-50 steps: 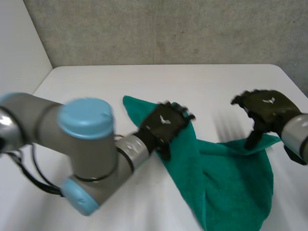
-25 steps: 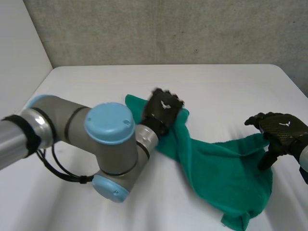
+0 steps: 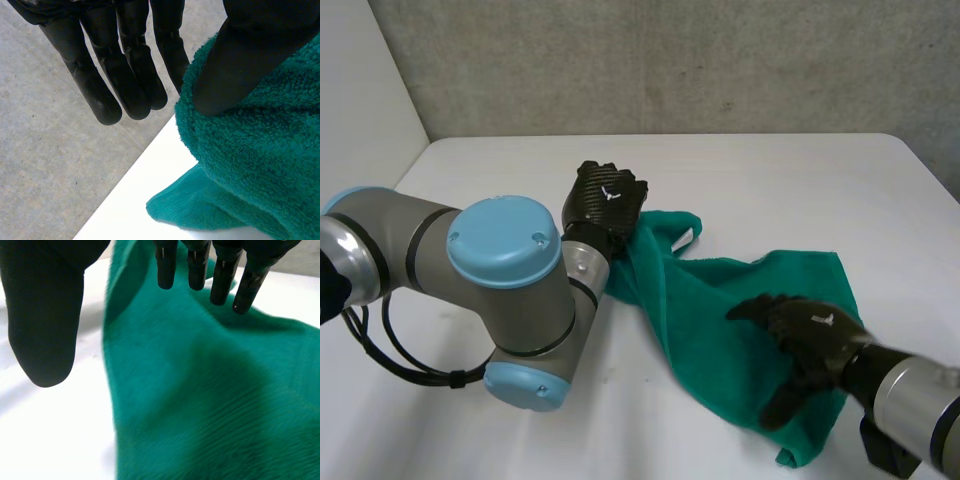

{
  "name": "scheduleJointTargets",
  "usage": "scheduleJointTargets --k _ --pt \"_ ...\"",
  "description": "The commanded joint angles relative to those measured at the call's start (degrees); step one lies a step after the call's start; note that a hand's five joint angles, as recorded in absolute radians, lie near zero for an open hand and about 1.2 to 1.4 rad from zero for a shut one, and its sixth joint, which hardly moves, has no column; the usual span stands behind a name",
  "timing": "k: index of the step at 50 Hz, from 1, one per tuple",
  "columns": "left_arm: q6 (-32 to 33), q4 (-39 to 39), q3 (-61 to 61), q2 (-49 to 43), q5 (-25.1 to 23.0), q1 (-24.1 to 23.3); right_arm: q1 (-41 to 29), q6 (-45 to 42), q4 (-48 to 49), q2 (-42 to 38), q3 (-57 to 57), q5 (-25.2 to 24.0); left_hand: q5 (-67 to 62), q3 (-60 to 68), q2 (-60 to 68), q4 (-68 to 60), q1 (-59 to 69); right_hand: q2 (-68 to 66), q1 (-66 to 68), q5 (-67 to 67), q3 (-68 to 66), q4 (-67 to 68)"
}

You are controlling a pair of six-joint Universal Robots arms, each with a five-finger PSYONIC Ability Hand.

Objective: Fold the towel.

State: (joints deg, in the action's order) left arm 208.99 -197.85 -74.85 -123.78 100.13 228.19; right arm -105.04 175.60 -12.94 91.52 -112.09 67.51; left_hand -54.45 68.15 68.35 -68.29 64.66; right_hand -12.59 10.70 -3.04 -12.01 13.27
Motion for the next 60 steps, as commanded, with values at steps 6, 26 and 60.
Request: scheduleJointTargets --k 6,26,60 --pt "-0.42 -0.16 2.52 -2.6 -0.02 0.95 -6.31 -13.86 11.52 -0.47 -11.48 10.17 -15.55 11.85 11.65 -11.71 15.34 -2.2 4.08 -1.75 -2.78 1.52" --pt "-0.95 0.1 1.29 -1.64 0.24 1.03 -4.47 -16.61 25.23 -11.37 -12.37 13.96 -15.55 11.85 11.65 -11.71 15.34 -67.26 69.15 -66.81 -67.84 66.58" --pt "-7.9 7.05 -19.03 14.47 2.62 6.13 1.33 -34.36 -2.53 -20.24 24.72 13.35 -15.55 11.85 11.65 -11.71 15.34 -67.41 69.3 -66.96 -67.99 66.73"
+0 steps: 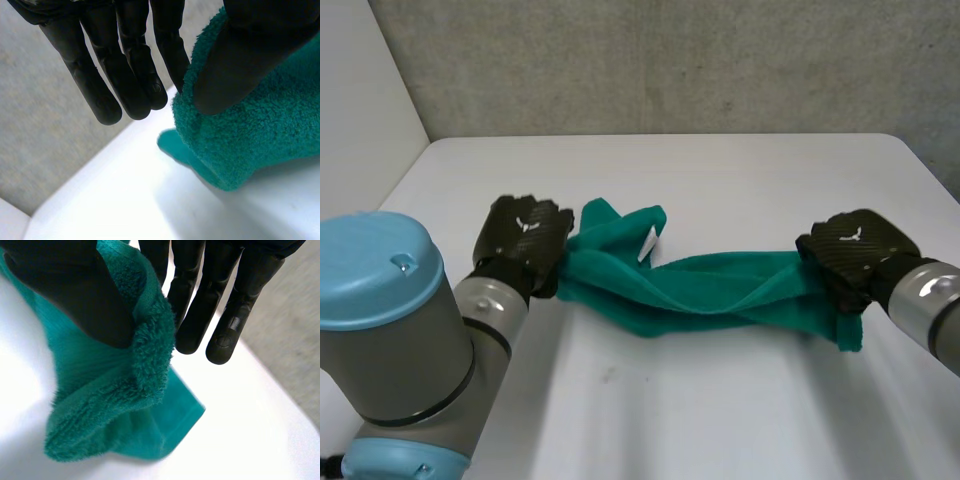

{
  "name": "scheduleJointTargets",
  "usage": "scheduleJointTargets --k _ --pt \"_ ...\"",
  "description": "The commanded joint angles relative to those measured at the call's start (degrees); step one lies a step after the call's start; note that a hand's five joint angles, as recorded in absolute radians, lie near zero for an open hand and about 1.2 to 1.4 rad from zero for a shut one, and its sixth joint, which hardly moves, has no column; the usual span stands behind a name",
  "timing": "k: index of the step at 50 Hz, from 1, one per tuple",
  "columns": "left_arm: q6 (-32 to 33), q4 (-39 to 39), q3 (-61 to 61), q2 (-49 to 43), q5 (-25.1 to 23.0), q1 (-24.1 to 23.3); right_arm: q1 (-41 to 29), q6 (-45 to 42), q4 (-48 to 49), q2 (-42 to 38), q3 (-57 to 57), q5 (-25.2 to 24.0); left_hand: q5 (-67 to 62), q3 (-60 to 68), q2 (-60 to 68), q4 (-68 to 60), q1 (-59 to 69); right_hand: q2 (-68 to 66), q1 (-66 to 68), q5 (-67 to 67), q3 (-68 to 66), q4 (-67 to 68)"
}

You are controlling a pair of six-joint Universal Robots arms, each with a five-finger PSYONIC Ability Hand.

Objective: Fold the towel.

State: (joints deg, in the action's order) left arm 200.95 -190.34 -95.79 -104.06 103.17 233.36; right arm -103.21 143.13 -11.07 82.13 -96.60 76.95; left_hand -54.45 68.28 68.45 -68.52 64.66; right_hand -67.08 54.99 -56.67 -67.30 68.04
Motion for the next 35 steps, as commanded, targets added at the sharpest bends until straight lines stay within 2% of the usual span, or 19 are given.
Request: scheduleJointTargets --k 1,3,7,10,12,13,16,18,20,22,26,28,31,33,34,35 --pt "0.23 -0.73 3.49 -6.41 -0.43 1.05 -0.58 -1.89 -4.75 -12.33 11.07 4.52 -15.55 11.72 11.55 -11.48 15.34 -12.92 25.01 -13.33 -12.7 11.96" --pt "0.23 -1.09 7.79 -8.78 -0.34 1.48 -1.63 -0.93 -4.67 -17.07 19.91 6.28 -15.55 11.72 11.55 -11.48 15.34 -12.92 25.01 -13.33 -12.7 11.96" --pt "0.06 -1.44 24.37 -14.76 0.28 2.8 -4.01 1.26 -1.78 -19.2 31.27 8.83 -15.55 11.72 11.55 -11.48 15.34 -12.92 25.01 -13.33 -12.7 11.96" --pt "-0.12 -1.79 29.61 -15.03 -0.08 3.42 -5.15 7.31 8.91 -19.38 42.6 13.56 -15.55 11.72 11.55 -11.48 15.34 -12.92 25.01 -13.33 -12.7 11.96" --pt "-0.47 -5.99 37.42 -14.07 0.27 4.74 -5.07 9.43 14.73 -19.2 44.39 14.89 -15.55 11.72 11.55 -11.48 15.34 -12.92 25.01 -13.33 -12.7 11.96" --pt "-0.56 -7.84 38.3 -13.46 0.36 4.83 -5.07 9.45 14.76 -19.2 44.39 14.9 -15.55 11.72 11.55 -11.48 15.34 -12.92 25.01 -13.33 -12.7 11.96" --pt "-0.47 -12.51 38.49 -11.43 0.98 4.91 -5.33 12.69 27.81 -15.79 44.49 15.69 -15.55 11.72 11.55 -11.48 15.34 -12.92 25.01 -13.33 -12.7 11.96" --pt "-0.21 -20.13 35.69 -7.49 3.34 4.83 -5.6 12.7 30.23 -12.88 43.08 15.69 -15.55 11.72 11.55 -11.48 15.34 -12.92 25.01 -13.33 -12.7 11.96" --pt "-0.12 -21.66 34.27 -6.51 3.79 4.65 -5.24 12.7 29.36 -11.47 41.94 15.6 -15.55 11.72 11.55 -11.48 15.34 -12.92 25.01 -13.33 -12.7 11.96" --pt "-0.03 -24.98 27.27 -3.88 4.67 4.39 -5.42 12.79 28.03 -11.03 40.53 15.25 -15.55 11.72 11.55 -11.48 15.34 -12.92 25.01 -13.33 -12.7 11.96" --pt "-0.29 -24.73 18.8 -1.76 5.37 4.3 -5.68 12.79 24.96 -10.94 36.06 13.14 -15.55 11.72 11.55 -11.48 15.34 -12.92 25.01 -13.33 -12.7 11.96" --pt "-0.47 -24.29 9.18 0.86 6.34 3.86 -5.68 12.79 23.56 -10.59 32.02 11.65 -15.55 11.72 11.55 -11.48 15.34 -12.92 25.01 -13.33 -12.7 11.96" --pt "-0.91 -24.29 -3.04 2.89 6.6 0.28 -5.77 12.79 22.93 -10.5 29.81 11.12 -15.55 11.72 11.55 -11.48 15.34 -12.92 25.01 -13.33 -12.7 11.96" --pt "-1.08 -24.38 -5.11 2.99 6.6 -0.89 -5.68 12.7 22.5 -10.5 27.88 11.03 -15.55 11.72 11.55 -11.48 15.34 -12.92 25.01 -13.33 -12.7 11.96" --pt "-2.3 -24.29 -9.63 2.64 6.69 -4.11 -5.68 12.7 22.32 -10.5 27.26 10.94 -15.55 11.72 11.55 -11.48 15.34 -12.92 25.01 -13.33 -12.7 11.96" --pt "-2.31 -24.29 -9.68 2.63 6.69 -4.14 -5.77 12.61 21.97 -10.59 26.73 10.94 -15.55 11.72 11.55 -11.48 15.34 -12.92 25.01 -13.33 -12.7 11.96"
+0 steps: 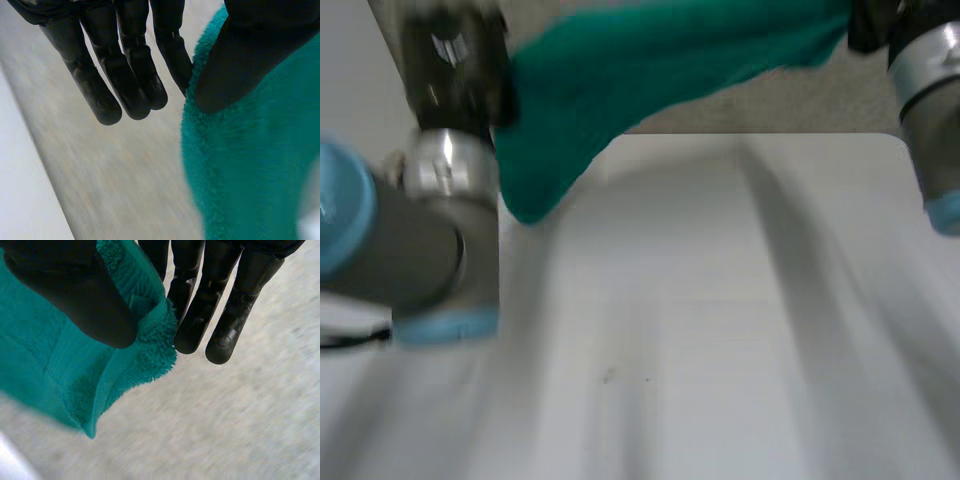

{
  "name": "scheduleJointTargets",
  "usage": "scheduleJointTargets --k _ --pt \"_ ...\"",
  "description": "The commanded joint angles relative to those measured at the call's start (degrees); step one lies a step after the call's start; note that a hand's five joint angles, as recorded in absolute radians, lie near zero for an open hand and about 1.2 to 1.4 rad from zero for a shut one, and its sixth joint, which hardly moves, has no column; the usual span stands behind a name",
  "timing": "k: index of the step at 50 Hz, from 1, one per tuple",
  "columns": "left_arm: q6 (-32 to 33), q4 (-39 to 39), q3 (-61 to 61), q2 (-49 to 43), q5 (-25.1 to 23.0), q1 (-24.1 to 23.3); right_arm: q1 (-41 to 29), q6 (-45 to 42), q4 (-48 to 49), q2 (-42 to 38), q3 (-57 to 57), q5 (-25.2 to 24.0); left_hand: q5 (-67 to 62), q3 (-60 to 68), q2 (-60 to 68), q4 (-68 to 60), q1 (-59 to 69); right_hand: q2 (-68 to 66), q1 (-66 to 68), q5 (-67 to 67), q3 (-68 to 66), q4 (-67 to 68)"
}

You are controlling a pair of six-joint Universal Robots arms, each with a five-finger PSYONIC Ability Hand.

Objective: Fold the towel.

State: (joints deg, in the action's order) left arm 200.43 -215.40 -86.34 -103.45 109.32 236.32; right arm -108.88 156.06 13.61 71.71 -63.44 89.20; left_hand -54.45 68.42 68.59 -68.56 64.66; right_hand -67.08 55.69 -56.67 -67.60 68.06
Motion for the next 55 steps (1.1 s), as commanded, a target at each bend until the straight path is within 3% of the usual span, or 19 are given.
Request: scheduleJointTargets --k 1,4,5,10,13,14,16,17,19,24,26,28,30,34,43,55 --pt "-2.58 0.95 -20.43 1.94 0.63 -8.14 -0.02 -0.41 -3.58 -0.34 -7.39 -1.4 -15.55 11.58 11.41 -11.44 15.34 -12.92 24.31 -13.33 -12.4 11.94" --pt "-5.4 1.56 -23.0 1.06 0.8 -10.53 -0.1 -0.41 -5.24 -0.69 -8.71 -1.49 -15.55 11.58 11.41 -11.44 15.34 -12.92 24.31 -13.33 -12.4 11.94" --pt "-9.05 5.04 -23.78 -3.99 0.89 -13.31 -0.28 -0.5 -6.21 -1.04 -9.32 -1.49 -15.55 11.58 11.41 -11.44 15.34 -12.92 24.31 -13.33 -12.4 11.94" --pt "-12.96 12.55 -21.85 -7.47 0.8 -15.1 -0.63 -0.67 -8.33 -3.94 -11.7 -1.58 -10.36 6.38 6.22 -6.25 10.15 -12.92 24.31 -13.33 -12.4 11.94" --pt "-15.41 17.81 -19.22 -7.64 0.63 -15.01 -0.19 -0.59 -8.24 -4.03 -13.72 -1.75 3.24 -7.21 -7.38 7.34 -3.44 -12.92 24.31 -13.33 -12.4 11.94" --pt "-16.2 20.26 -17.13 -6.95 0.37 -14.58 -0.19 -0.59 -8.24 -4.03 -13.72 -1.75 15.75 -19.73 -19.9 19.86 -15.96 -12.92 24.31 -13.33 -12.4 11.94" --pt "-16.21 20.81 -16.24 -6.85 0.36 -14.4 0.25 -0.67 -7.72 -3.68 -15.73 -1.75 21.88 -25.85 -26.02 25.98 -22.08 -12.92 24.31 -13.33 -12.4 11.94" --pt "-15.77 21.77 -13.71 -5.81 0.19 -13.61 0.25 -0.67 -7.63 -3.6 -16.35 -1.75 34.26 -38.24 -38.4 38.37 -34.47 -12.92 24.31 -13.33 -12.4 11.94" --pt "-15.25 22.21 -10.9 -4.06 -0.42 -11.95 0.33 -0.59 -7.54 -3.59 -16.71 -1.84 36.88 -40.86 -41.02 40.99 -37.09 -12.92 24.31 -13.33 -12.4 11.94" --pt "-14.19 22.92 -7.88 -2.81 -3.41 -8.07 0.42 -0.59 -7.28 -2.8 -19.08 -1.93 36.91 -40.88 -41.05 41.02 -37.12 -12.92 24.31 -13.33 -12.4 11.94" --pt "-12.18 24.32 -5.08 -3.24 -7.79 -3.61 0.42 -0.67 -7.19 -2.28 -20.13 -2.54 36.74 -40.72 -40.88 40.85 -36.95 -12.92 24.31 -13.33 -12.4 11.94" --pt "-11.55 24.59 -4.36 -3.51 -9.04 -2.71 0.42 -0.67 -7.19 -1.93 -20.75 -3.07 36.57 -40.55 -40.71 40.68 -36.78 -12.92 24.31 -13.33 -12.4 11.94" --pt "-7.62 26.51 -0.7 -6.13 -14.2 0.79 0.42 -0.67 -7.19 -1.57 -21.63 -4.04 36.23 -40.21 -40.38 40.34 -36.44 -12.92 24.31 -13.33 -12.4 11.94" --pt "-2.78 30.2 4.05 -11.14 -17.73 3.88 0.34 -0.67 -7.19 -1.05 -22.95 -4.65 35.56 -39.54 -39.7 39.67 -35.77 -12.92 24.31 -13.33 -12.4 11.94" --pt "3.3 39.44 16.02 -22.49 -18.97 5.2 0.25 -2.43 -7.19 -1.05 -24.62 -4.65 34.05 -38.02 -38.19 38.16 -34.26 -12.92 24.31 -13.33 -12.4 11.94" --pt "9.54 40.59 21.65 -30.49 -20.11 5.82 0.16 -4.1 -6.75 -1.13 -25.76 -4.56 30.01 -33.99 -34.15 34.12 -30.22 -12.92 24.31 -13.33 -12.4 11.94"
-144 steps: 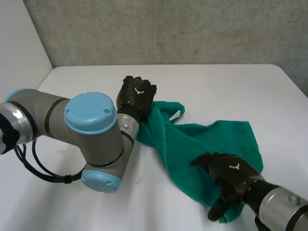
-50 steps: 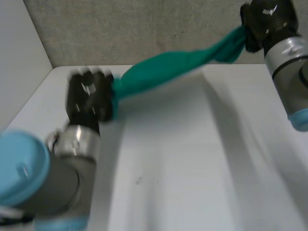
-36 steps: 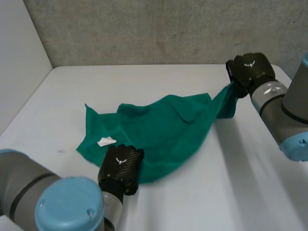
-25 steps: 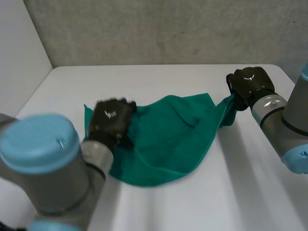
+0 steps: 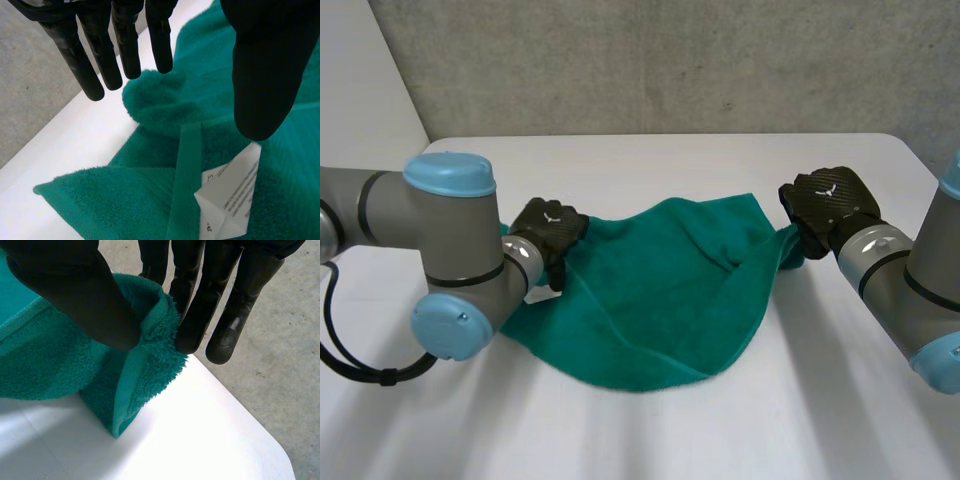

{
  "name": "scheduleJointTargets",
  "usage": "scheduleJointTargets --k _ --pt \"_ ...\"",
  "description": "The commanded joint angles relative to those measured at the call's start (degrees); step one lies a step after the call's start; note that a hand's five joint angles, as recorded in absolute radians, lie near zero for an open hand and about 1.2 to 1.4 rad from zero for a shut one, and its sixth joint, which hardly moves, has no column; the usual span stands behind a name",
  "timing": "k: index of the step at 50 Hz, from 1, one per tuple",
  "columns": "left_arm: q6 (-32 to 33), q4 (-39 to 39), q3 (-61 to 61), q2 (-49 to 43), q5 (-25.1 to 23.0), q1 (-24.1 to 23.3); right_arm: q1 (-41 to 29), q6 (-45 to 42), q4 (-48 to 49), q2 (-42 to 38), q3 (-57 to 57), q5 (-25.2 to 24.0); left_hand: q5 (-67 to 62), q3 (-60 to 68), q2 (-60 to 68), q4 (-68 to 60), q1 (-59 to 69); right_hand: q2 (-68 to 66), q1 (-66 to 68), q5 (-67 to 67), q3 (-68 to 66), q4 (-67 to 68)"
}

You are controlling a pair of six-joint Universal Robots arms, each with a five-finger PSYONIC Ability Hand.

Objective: Fold the towel.

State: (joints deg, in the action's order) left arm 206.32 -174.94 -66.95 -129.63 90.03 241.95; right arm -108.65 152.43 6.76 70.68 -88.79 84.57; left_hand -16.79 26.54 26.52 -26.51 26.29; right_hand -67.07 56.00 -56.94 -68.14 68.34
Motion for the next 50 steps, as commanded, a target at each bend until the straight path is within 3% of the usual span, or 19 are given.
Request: scheduleJointTargets --k 1,10,15,19,22,27,32,37,41,45,50 --pt "4.0 0.21 2.52 -4.75 -0.82 0.19 -0.15 -0.55 0.18 -0.1 -0.42 0.07 -7.82 8.07 8.08 -8.1 8.31 -12.93 24.0 -13.06 -11.86 11.66" --pt "5.5 1.53 3.14 -7.13 -1.08 0.27 -0.07 -0.55 0.18 -0.28 -0.33 0.07 -14.04 14.28 14.3 -14.32 14.53 -12.93 24.0 -13.06 -11.86 11.66" --pt "5.41 1.53 3.05 -7.48 -1.08 0.27 -0.07 -0.55 0.18 -0.63 -0.07 0.07 -28.64 28.89 28.91 -28.92 29.14 -12.93 24.0 -13.06 -11.86 11.66" --pt "5.5 1.44 2.88 -6.52 -0.47 0.27 0.02 -0.55 0.09 -0.63 0.37 0.33 -53.17 53.42 53.43 -53.45 53.67 -12.93 24.0 -13.06 -11.86 11.66" --pt "5.5 1.27 2.27 -4.94 0.5 0.27 0.46 -0.64 -0.17 -0.54 1.16 0.86 -53.21 53.46 53.48 -53.49 53.71 -12.93 24.0 -13.06 -11.86 11.66" --pt "4.62 -1.63 -3.79 7.09 6.21 0.45 2.83 -0.81 -2.1 0.6 3.45 0.95 -53.21 53.46 53.48 -53.49 53.71 -12.93 24.0 -13.06 -11.86 11.66" --pt "4.62 -5.15 -12.49 18.25 6.39 1.06 4.24 -3.97 -7.02 2.88 5.82 0.95 -53.21 53.46 53.48 -53.49 53.71 -12.93 24.0 -13.06 -11.86 11.66" --pt "4.62 -5.33 -19.01 27.76 6.21 3.96 5.82 -13.17 -20.25 5.86 8.8 0.95 -53.21 53.46 53.48 -53.49 53.71 -12.93 24.0 -13.06 -11.86 11.66" --pt "4.62 -3.75 -26.47 36.8 4.99 6.51 5.82 -21.0 -30.63 9.29 7.85 0.95 -53.21 53.46 53.48 -53.49 53.71 -12.93 24.0 -13.06 -11.86 11.66" --pt "5.32 3.17 -33.31 44.44 2.18 11.94 6.08 -27.32 -37.75 13.41 4.18 0.51 -53.21 53.46 53.48 -53.49 53.71 -12.93 24.0 -13.06 -11.86 11.66" --pt "7.08 9.52 -38.69 47.1 -2.48 17.05 6.7 -32.54 -38.4 14.93 -1.11 0.07 -53.21 53.46 53.48 -53.49 53.71 -12.93 24.0 -13.06 -11.86 11.66"
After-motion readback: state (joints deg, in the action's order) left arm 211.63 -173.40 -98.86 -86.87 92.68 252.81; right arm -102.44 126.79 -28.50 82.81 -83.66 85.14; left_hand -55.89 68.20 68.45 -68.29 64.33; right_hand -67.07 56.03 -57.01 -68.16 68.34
